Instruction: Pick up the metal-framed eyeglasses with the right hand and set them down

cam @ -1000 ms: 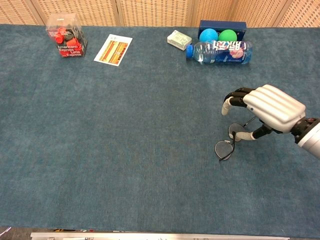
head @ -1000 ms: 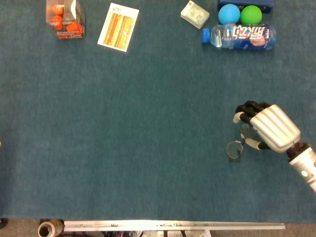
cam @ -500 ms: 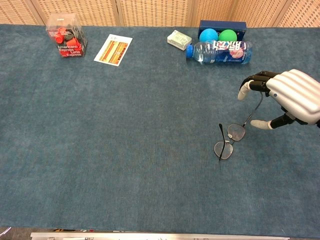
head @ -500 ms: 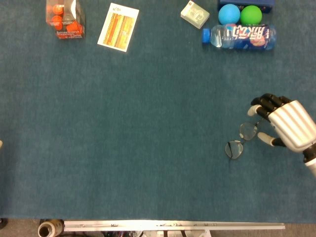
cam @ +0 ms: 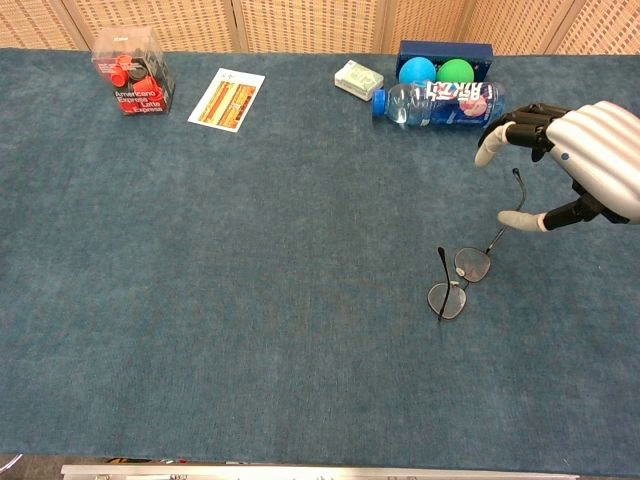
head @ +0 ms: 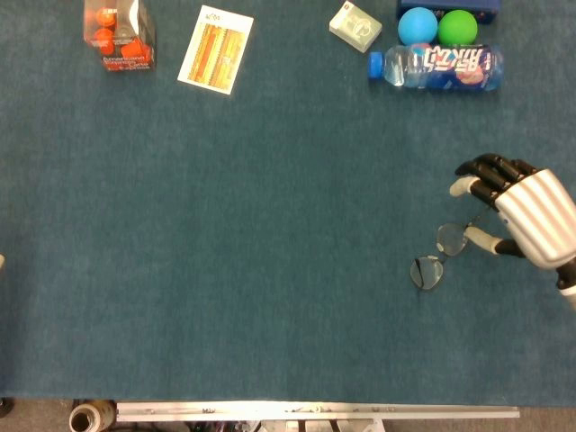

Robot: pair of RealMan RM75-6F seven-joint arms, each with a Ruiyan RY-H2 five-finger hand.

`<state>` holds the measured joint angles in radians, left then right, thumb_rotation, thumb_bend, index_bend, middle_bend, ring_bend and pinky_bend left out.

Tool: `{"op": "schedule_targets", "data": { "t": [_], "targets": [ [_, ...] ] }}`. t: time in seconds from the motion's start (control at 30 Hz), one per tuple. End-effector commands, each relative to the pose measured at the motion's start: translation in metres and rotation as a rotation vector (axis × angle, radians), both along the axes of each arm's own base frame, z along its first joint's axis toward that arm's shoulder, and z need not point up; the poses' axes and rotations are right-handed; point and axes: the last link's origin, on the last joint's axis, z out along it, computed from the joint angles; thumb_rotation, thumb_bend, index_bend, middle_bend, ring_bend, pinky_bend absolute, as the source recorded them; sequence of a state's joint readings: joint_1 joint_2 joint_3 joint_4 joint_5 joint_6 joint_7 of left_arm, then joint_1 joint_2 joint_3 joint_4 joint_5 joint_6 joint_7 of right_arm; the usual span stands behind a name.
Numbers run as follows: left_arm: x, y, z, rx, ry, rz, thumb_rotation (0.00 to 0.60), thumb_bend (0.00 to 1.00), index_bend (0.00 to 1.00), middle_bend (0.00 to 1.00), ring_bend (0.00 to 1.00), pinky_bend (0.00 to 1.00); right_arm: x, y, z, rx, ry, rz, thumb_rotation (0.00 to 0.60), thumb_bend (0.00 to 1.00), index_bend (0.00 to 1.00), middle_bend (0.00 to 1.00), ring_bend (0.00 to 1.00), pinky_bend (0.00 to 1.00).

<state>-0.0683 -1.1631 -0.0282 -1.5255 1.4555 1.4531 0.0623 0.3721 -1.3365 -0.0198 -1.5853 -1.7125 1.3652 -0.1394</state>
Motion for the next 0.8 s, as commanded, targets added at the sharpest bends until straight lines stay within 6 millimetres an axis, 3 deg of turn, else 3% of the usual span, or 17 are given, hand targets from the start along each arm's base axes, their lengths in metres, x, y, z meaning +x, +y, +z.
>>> {"op": "schedule_targets", "data": {
  "t": [0.03,0.17,0.4,0.8],
  "targets": [
    [0.001,0.0,0.001,0.002,0.001,-0.002,0.6,0.04,0.49,0.47,0.48,0.63,0.003,-0.003,0.006,-0.027,-0.008,0.013,0.6,0.12,0.41,0.34,0.26,0.47],
    [0.002,0.0,0.002,0.006,0.001,-0.007,0.6,0.04,0.49,0.47,0.48,0.63,0.004,-0.008,0.014,-0.074,0.013,0.045,0.6,0.14,0.41,0.34,0.26,0.47],
    [0.002,0.0,0.003,0.005,0.005,-0.005,0.6,0.04,0.49,0.47,0.48,0.63,-0.005,-0.025,0.021,-0.18,0.122,0.097,0.6,0.26,0.41,0.34,0.26,0.47],
    [-0.002,-0.002,0.002,0.002,0.001,0.009,0.6,0.04,0.49,0.47,0.48,0.63,-0.026,-0.055,0.014,-0.256,0.212,0.1,0.6,0.34,0.41,0.34,0.26,0.47]
  ]
}}
